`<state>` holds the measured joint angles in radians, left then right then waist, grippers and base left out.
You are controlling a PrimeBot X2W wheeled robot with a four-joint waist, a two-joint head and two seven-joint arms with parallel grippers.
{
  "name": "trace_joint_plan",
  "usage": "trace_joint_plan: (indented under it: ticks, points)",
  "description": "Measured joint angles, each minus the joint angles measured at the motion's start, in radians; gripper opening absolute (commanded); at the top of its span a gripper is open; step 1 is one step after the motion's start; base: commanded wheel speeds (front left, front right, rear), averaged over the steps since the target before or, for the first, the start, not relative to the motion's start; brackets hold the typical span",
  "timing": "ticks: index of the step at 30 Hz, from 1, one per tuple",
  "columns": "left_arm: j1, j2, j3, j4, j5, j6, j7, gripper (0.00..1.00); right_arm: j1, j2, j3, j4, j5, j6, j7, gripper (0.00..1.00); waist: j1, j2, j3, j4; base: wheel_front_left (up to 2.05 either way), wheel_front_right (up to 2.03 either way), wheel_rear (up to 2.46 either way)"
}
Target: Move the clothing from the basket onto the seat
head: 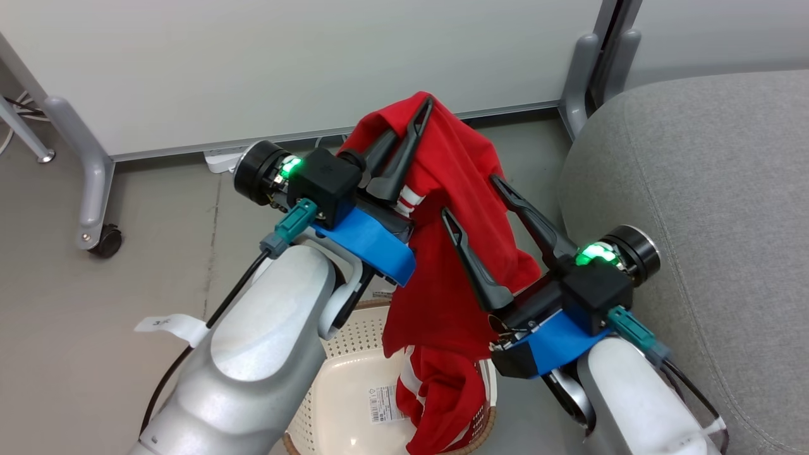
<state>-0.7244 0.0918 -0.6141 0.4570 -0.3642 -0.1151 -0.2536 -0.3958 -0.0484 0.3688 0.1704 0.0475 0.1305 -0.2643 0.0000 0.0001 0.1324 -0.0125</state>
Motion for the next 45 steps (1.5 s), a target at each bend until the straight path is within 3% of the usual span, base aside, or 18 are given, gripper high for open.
trace_joint_plan:
  ticks: [8,13,14,15,16,36,37,38,45]
  points:
    - [-0.016,-0.019,-0.036,0.000,0.002,0.000,-0.003,0.00,-0.086,0.000,0.011,0.198,-0.081,0.000,0.000,1.00,0.0000,0.0000,0.009,0.026,0.00,0.00,0.00]
    - [-0.017,-0.027,-0.053,-0.007,-0.005,0.001,-0.004,0.00,-0.116,0.000,-0.006,0.265,-0.062,0.000,0.000,1.00,0.0000,0.0000,0.010,0.037,0.00,0.00,0.00]
    - [-0.017,-0.028,-0.057,-0.008,-0.005,0.001,-0.004,0.00,-0.121,-0.001,-0.008,0.275,-0.053,0.000,0.000,0.88,0.0000,0.0000,0.010,0.038,0.00,0.00,0.00]
    - [-0.017,-0.030,-0.061,-0.009,-0.006,0.001,-0.004,0.00,-0.126,-0.001,-0.005,0.290,-0.044,0.000,0.000,0.25,0.0000,0.0000,0.010,0.039,0.00,0.00,0.00]
    - [-0.017,-0.031,-0.065,-0.010,-0.006,0.002,-0.004,0.00,-0.127,0.000,-0.002,0.301,-0.032,0.000,0.000,0.00,0.0000,0.0000,0.010,0.041,0.00,0.00,0.00]
    - [-0.017,-0.034,-0.076,0.011,-0.016,0.011,-0.008,0.00,-0.138,0.000,-0.014,0.292,0.035,0.000,0.000,0.00,0.0000,0.0000,0.010,0.039,0.00,0.00,0.00]
    - [-0.017,-0.034,-0.075,0.012,-0.016,0.013,-0.008,0.40,-0.137,0.000,-0.017,0.291,0.037,0.000,0.000,0.00,0.0000,0.0000,0.010,0.039,0.00,0.00,0.00]
    - [-0.017,-0.034,-0.076,0.014,-0.021,0.013,-0.008,1.00,-0.137,0.000,-0.020,0.291,0.041,0.000,0.000,0.00,0.0000,0.0000,0.010,0.039,0.00,0.00,0.00]
    - [-0.007,-0.032,-0.093,0.033,-0.023,0.012,-0.008,1.00,-0.134,0.000,-0.050,0.287,0.063,0.000,0.000,0.00,0.0000,0.0000,0.011,0.042,0.00,0.00,0.00]
